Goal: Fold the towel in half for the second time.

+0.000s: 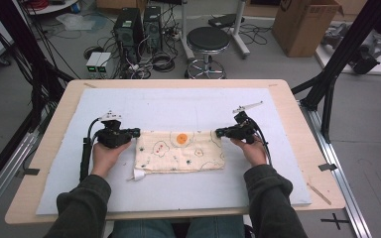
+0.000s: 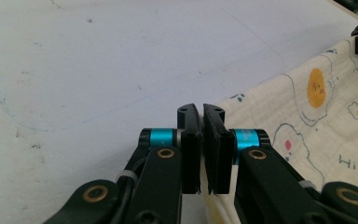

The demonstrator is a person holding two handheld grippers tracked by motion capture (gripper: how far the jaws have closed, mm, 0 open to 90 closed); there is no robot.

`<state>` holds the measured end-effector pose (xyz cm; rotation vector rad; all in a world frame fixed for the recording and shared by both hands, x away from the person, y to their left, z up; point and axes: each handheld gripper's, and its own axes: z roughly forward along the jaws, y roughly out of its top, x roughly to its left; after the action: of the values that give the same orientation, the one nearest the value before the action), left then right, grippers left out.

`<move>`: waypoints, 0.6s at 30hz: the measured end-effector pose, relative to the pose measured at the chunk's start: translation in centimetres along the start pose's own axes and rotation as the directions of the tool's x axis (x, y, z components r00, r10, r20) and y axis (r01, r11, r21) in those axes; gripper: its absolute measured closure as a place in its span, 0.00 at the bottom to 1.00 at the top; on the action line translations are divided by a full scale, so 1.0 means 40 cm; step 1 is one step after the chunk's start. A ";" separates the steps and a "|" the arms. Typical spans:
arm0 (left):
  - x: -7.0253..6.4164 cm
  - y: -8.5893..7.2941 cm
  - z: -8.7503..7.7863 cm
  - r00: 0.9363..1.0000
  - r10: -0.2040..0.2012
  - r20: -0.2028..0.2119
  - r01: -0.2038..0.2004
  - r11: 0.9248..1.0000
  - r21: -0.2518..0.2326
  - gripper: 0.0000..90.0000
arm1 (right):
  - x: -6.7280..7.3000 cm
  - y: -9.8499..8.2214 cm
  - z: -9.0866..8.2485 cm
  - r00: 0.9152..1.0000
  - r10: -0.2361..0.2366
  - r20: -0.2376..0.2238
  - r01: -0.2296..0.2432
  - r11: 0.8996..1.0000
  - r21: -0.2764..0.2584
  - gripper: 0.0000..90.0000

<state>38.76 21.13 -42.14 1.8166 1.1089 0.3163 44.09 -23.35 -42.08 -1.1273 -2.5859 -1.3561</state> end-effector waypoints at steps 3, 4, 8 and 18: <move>-0.001 0.000 -0.009 1.000 0.008 0.005 -0.008 1.000 -0.001 0.95 | 0.007 0.000 -0.006 1.000 -0.001 -0.008 0.001 1.000 -0.012 0.92; -0.002 -0.001 -0.011 1.000 0.006 0.006 -0.006 1.000 -0.007 0.95 | 0.010 0.001 -0.007 1.000 -0.004 -0.007 0.004 1.000 -0.013 0.92; -0.007 -0.003 -0.020 1.000 0.014 0.013 -0.014 1.000 -0.008 0.95 | 0.021 -0.003 -0.015 1.000 -0.018 -0.005 0.017 0.999 -0.029 0.92; -0.027 -0.004 -0.031 0.999 0.038 0.025 -0.037 0.999 -0.014 0.95 | 0.026 -0.022 -0.028 1.000 -0.015 -0.012 0.015 0.999 -0.041 0.92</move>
<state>37.29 21.03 -41.38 1.8260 1.0540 0.3215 42.44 -23.89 -41.67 -1.1030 -2.5750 -1.4204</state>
